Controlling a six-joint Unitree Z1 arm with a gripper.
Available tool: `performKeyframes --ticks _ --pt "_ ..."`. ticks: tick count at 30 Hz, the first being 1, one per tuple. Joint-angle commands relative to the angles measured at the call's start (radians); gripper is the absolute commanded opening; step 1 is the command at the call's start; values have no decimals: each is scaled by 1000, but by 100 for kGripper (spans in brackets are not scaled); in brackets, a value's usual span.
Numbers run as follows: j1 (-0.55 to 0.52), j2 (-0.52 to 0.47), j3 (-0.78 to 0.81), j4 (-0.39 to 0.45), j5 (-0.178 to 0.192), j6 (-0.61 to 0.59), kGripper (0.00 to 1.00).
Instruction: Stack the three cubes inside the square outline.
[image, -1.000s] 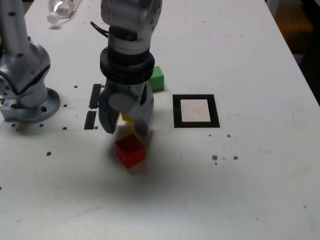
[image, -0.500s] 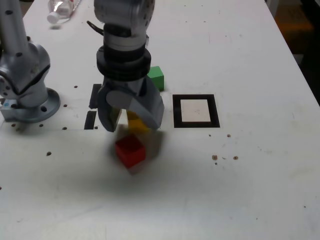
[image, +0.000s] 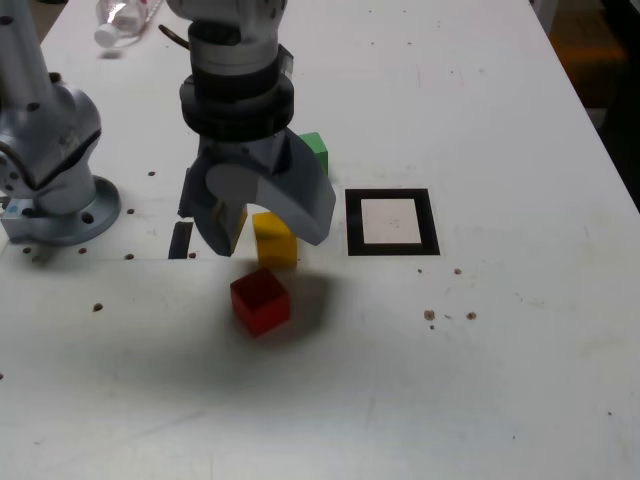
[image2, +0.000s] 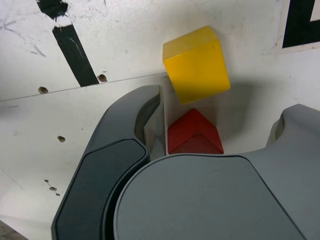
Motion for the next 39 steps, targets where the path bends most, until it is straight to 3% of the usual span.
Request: performKeyframes --ticks 1,9,21,39 --pt "-11 -16 -7 7 -4 -4 85" --pt "-58 -29 11 20 -8 -11 85" --pt "-223 1 14 -68 -59 -52 85" --pt "-238 74 10 -112 -80 -43 85"
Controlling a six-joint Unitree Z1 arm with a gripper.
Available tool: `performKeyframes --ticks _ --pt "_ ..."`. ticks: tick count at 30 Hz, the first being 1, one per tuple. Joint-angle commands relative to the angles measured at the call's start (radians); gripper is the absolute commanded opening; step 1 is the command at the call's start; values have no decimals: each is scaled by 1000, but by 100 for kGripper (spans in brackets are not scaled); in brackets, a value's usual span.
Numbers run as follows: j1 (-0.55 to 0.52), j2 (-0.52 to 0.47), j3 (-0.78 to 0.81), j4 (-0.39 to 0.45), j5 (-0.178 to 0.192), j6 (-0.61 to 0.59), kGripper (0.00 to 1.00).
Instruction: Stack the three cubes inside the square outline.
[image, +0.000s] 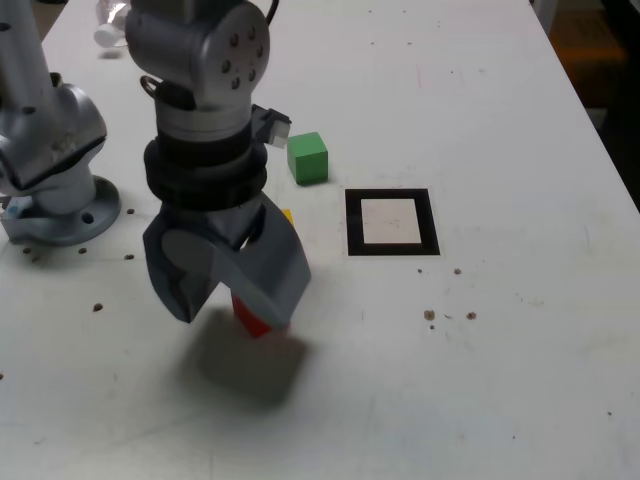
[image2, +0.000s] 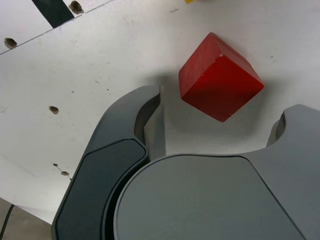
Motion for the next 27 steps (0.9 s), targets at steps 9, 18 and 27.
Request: performKeyframes --ticks 9,18,27 --pt "-1 57 -15 -27 -29 25 85" --pt "-1 88 -11 -41 -41 35 85" --pt "0 104 -3 -55 -56 51 85"
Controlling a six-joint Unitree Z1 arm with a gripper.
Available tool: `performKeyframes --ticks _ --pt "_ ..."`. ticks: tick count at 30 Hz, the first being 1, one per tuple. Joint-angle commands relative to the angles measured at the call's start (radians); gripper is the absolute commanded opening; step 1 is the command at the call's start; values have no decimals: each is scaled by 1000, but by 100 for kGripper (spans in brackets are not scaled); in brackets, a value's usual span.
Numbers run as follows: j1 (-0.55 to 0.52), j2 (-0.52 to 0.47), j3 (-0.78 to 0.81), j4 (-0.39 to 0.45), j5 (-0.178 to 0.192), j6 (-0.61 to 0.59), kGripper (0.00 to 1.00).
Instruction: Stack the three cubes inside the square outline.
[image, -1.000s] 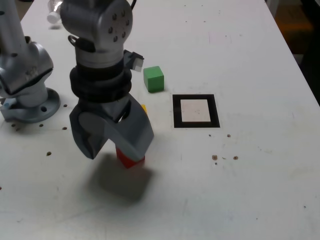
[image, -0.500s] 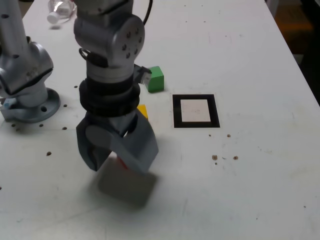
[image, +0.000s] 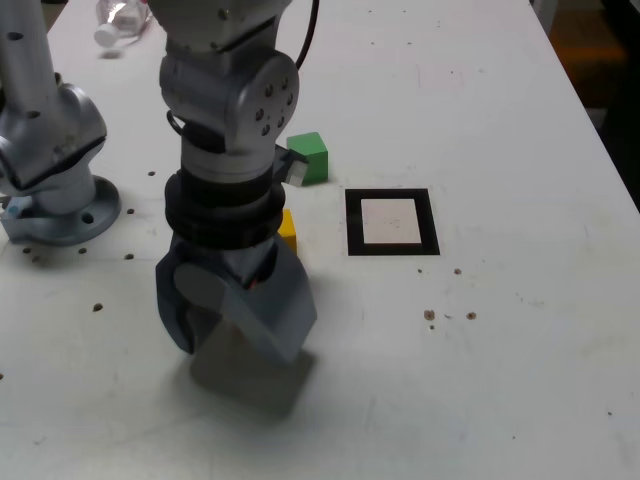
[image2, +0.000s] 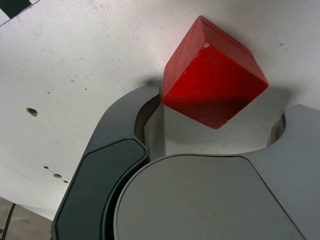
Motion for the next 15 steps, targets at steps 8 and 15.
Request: performKeyframes --ticks 8,15 --pt "14 28 17 -23 -2 7 85" --pt "33 48 18 -44 -2 21 85"
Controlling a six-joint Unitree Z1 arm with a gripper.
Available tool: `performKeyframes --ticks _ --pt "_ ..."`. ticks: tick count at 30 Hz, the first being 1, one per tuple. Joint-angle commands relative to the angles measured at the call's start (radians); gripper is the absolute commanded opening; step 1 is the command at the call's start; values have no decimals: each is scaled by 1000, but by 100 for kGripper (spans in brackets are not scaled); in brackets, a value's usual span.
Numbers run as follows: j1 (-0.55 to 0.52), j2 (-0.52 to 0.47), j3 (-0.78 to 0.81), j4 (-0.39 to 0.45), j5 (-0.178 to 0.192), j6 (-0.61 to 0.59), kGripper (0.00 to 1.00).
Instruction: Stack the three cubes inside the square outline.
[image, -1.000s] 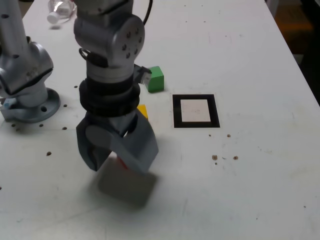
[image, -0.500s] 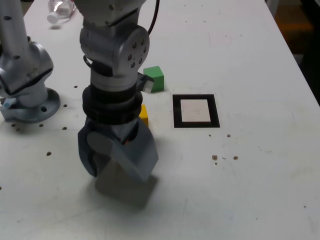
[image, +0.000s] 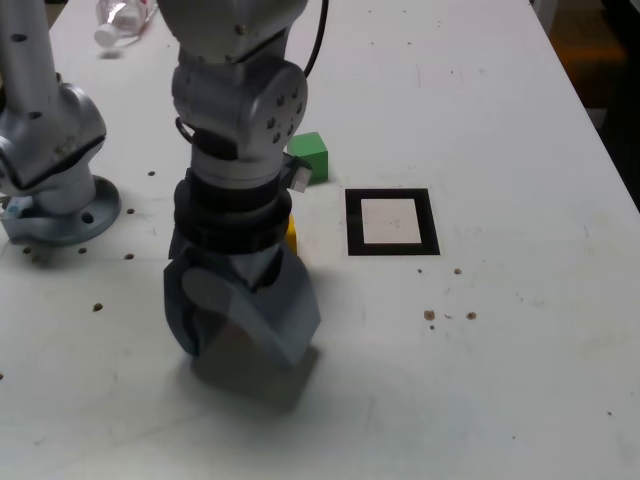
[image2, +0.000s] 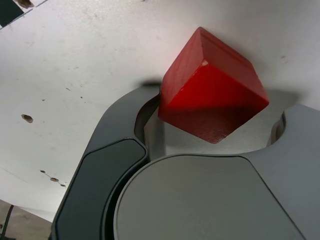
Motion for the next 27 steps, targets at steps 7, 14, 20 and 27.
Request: performKeyframes --ticks 7,14,20,27 --pt "28 40 -6 -29 -1 18 85" --pt "54 47 6 -30 -1 29 78" --pt "56 44 15 -30 -9 24 48" --pt "56 31 17 -26 -8 20 37"
